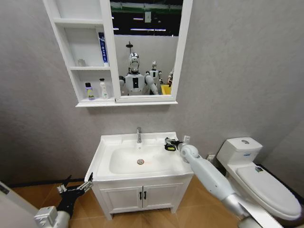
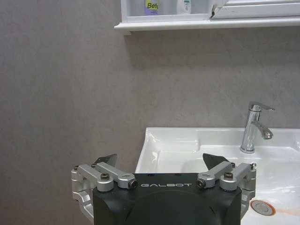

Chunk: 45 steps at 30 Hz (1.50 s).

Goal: Move facial cleanser and shampoo from washbasin to cabinet, then wipe washbasin with towel.

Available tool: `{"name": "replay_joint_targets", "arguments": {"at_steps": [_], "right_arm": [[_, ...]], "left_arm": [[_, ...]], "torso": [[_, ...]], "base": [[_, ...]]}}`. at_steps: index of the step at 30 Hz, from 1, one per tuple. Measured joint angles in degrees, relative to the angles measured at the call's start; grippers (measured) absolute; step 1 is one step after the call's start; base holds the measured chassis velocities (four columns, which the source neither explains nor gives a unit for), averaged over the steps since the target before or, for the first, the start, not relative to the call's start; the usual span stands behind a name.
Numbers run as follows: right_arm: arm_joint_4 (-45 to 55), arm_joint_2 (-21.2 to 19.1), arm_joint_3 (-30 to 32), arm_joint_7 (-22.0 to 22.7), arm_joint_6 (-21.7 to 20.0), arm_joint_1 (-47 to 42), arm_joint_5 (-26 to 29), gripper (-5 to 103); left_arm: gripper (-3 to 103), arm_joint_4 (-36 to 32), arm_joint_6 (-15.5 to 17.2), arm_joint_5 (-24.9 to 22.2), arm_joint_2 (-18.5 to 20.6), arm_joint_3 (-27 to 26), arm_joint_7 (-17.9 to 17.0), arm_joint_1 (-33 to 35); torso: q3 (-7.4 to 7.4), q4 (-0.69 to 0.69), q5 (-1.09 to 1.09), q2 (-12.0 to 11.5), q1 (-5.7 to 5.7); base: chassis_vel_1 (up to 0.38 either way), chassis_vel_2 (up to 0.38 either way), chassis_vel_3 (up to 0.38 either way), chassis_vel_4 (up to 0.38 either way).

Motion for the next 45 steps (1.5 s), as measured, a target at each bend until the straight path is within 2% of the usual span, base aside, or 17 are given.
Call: {"name": "replay_joint_targets", "arguments": {"at_steps": [5, 10, 16, 33, 35, 36, 39, 40, 43, 45], "right_arm": [[-8.3, 3.4, -0.7, -2.2, 1.5, 2.6, -3.2, 100], [-12.1, 4.3, -1.0, -4.1, 2.9, 4.2, -5.1, 100], [-14.5, 4.6, -0.9, -5.2, 4.7, 4.9, -10.1, 100], [-22.3, 6.0, -0.7, -7.3, 6.4, 7.0, -10.8, 101], [-22.3, 5.8, -0.6, -7.9, 6.5, 6.7, -10.8, 91], [-22.3, 5.8, -0.6, -7.9, 6.5, 6.7, -10.8, 91], [-22.5, 5.7, -0.7, -8.5, 6.5, 6.4, -10.6, 75], [-22.5, 5.7, -0.7, -8.5, 6.5, 6.4, -10.6, 75], [-23.1, 5.7, -0.7, -9.0, 6.5, 6.4, -10.3, 58], [-23.2, 5.7, -0.7, -9.2, 6.5, 6.3, -10.3, 58]], "left_arm": [[100, 0.0, 0.0, 0.0, 0.0, 0.0, 0.0, 0.0], [100, 0.0, 0.0, 0.0, 0.0, 0.0, 0.0, 0.0], [100, 0.0, 0.0, 0.0, 0.0, 0.0, 0.0, 0.0], [100, 0.0, 0.0, 0.0, 0.0, 0.0, 0.0, 0.0], [100, 0.0, 0.0, 0.0, 0.0, 0.0, 0.0, 0.0], [100, 0.0, 0.0, 0.0, 0.0, 0.0, 0.0, 0.0], [100, 0.0, 0.0, 0.0, 0.0, 0.0, 0.0, 0.0], [100, 0.0, 0.0, 0.0, 0.0, 0.0, 0.0, 0.0], [100, 0.0, 0.0, 0.0, 0.0, 0.0, 0.0, 0.0], [100, 0.0, 0.0, 0.0, 0.0, 0.0, 0.0, 0.0]], "torso": [[0.00, 0.00, 0.00, 0.0, 0.00], [-0.01, -0.02, -0.01, 0.0, 0.00], [-0.01, -0.01, -0.01, 0.0, 0.00], [0.00, -0.01, 0.01, 0.0, -0.01], [-0.01, 0.00, -0.01, 0.0, -0.01], [-0.01, 0.00, -0.01, 0.0, -0.01], [-0.01, -0.01, 0.00, 0.0, -0.01], [-0.01, -0.01, 0.00, 0.0, -0.01], [-0.01, -0.01, -0.01, 0.0, -0.01], [-0.01, -0.01, -0.01, 0.0, -0.01]], "base": [[0.000, 0.000, 0.000, 0.000], [0.000, 0.000, 0.000, 0.000], [0.000, 0.000, 0.000, 0.000], [0.000, 0.000, 0.000, 0.000], [0.000, 0.000, 0.000, 0.000], [0.000, 0.000, 0.000, 0.000], [0.000, 0.000, 0.000, 0.000], [0.000, 0.000, 0.000, 0.000], [0.000, 0.000, 0.000, 0.000], [0.000, 0.000, 0.000, 0.000]]}}
